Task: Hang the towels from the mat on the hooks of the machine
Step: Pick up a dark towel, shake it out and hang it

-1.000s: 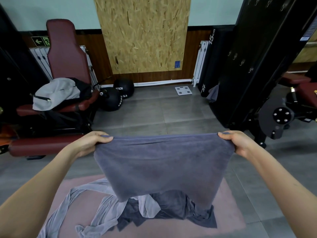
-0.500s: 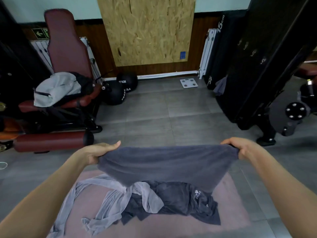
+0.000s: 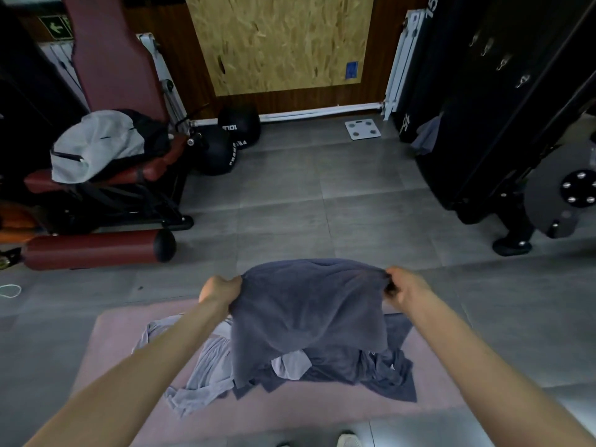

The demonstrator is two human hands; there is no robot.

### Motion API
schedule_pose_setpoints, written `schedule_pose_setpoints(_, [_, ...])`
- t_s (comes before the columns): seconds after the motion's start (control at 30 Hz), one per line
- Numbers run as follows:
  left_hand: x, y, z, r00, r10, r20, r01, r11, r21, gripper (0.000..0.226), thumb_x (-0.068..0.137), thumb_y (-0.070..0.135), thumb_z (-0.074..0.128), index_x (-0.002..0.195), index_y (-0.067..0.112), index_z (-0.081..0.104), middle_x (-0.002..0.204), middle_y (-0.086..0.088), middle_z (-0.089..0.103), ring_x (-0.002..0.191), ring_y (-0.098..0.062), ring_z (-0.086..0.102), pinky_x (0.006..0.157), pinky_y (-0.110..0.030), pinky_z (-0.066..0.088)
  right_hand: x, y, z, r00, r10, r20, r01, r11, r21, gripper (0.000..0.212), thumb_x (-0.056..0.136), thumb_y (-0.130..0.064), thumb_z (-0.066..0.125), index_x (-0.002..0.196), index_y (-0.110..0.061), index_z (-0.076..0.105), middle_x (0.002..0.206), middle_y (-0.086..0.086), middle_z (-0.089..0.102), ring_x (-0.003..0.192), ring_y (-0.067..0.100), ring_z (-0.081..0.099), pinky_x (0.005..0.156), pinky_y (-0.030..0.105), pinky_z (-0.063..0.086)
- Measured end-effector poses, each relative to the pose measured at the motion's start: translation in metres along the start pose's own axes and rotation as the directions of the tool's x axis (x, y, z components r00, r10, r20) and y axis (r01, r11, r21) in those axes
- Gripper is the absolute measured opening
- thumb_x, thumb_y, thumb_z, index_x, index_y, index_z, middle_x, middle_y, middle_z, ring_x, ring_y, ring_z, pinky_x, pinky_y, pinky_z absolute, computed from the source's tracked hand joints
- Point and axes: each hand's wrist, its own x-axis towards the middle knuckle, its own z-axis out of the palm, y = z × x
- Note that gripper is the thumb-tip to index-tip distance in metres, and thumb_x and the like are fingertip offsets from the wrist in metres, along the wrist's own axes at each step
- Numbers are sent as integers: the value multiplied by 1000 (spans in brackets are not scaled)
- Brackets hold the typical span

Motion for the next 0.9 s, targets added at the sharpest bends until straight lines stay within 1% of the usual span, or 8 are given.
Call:
schedule_pose_setpoints(0.07, [1, -9, 20, 989, -102, 105, 133, 929, -345, 34, 86, 16, 62, 106, -10, 60, 108, -20, 64, 99, -33, 62, 86, -44, 52, -12, 20, 15, 999, 39, 8, -40, 994, 103, 25, 94, -3, 45, 70, -11, 45, 42, 8, 53, 35, 15, 51, 27, 16, 38])
schedule_pose_setpoints(0.13, [-3, -14, 39, 945, -147, 293, 289, 799, -527, 15, 89, 11, 60, 96, -2, 60, 93, -15, 65, 81, -29, 63, 74, -39, 54, -29, 40, 31, 999, 35, 18, -35, 998, 55, 16, 93, -9, 51, 77, -10, 50, 67, 11, 54, 55, 19, 51, 30, 20, 43])
schedule_pose_setpoints(0.2, [-14, -16, 52, 899, -147, 413, 360, 787, -502, 15, 89, 17, 61, 87, 2, 58, 73, -11, 62, 60, -23, 59, 60, -32, 51, -47, 58, 46, 999, -41, 24, 43, 998, -52, 18, 92, -10, 55, 74, -7, 53, 68, 9, 53, 58, 17, 50, 38, 24, 47])
schedule_pose_setpoints(0.33, [-43, -6, 59, 919, -26, 394, 197, 896, -399, 23, 86, 19, 66, 77, -1, 63, 80, -17, 64, 67, -25, 62, 72, -39, 54, -75, 88, 63, 959, -222, 177, 259, 938, -231, 30, 85, -10, 65, 60, -10, 49, 52, 1, 49, 50, 13, 46, 45, 22, 41])
schedule_pose_setpoints(0.43, [-57, 3, 48, 879, 82, 470, 135, 902, -410, 12, 88, 11, 62, 80, 2, 65, 68, -11, 68, 54, -15, 65, 57, -28, 57, -88, 95, 64, 888, -303, 347, 416, 850, -322, 37, 82, 2, 61, 54, -15, 45, 46, -12, 43, 47, 2, 39, 49, 14, 34])
schedule_pose_setpoints(0.63, [-59, 14, 25, 853, 124, 507, 68, 937, -343, 15, 89, -4, 49, 94, 1, 62, 68, -8, 70, 57, -16, 68, 52, -25, 55, -107, 93, 64, 785, -275, 556, 485, 830, -275, 24, 74, 22, 49, 83, 5, 64, 73, 6, 63, 64, 4, 60, 64, 16, 50])
schedule_pose_setpoints(0.73, [-63, 22, 18, 846, 77, 527, 143, 920, -364, 20, 93, 13, 50, 79, 5, 62, 57, -5, 67, 49, -16, 65, 49, -24, 53, -117, 93, 63, 750, -284, 597, 514, 819, -255, 26, 65, 12, 47, 86, 18, 59, 74, 8, 58, 71, 10, 56, 70, 21, 48])
schedule_pose_setpoints(0.9, [-65, 25, -2, 818, 155, 553, 3, 962, -274, 17, 74, 11, 74, 66, 8, 59, 60, -8, 57, 49, -14, 56, 49, -21, 46, -127, 89, 53, 730, -205, 652, 424, 884, -196, 45, 61, 11, 45, 101, 8, 67, 74, 3, 69, 69, 5, 66, 71, 17, 53])
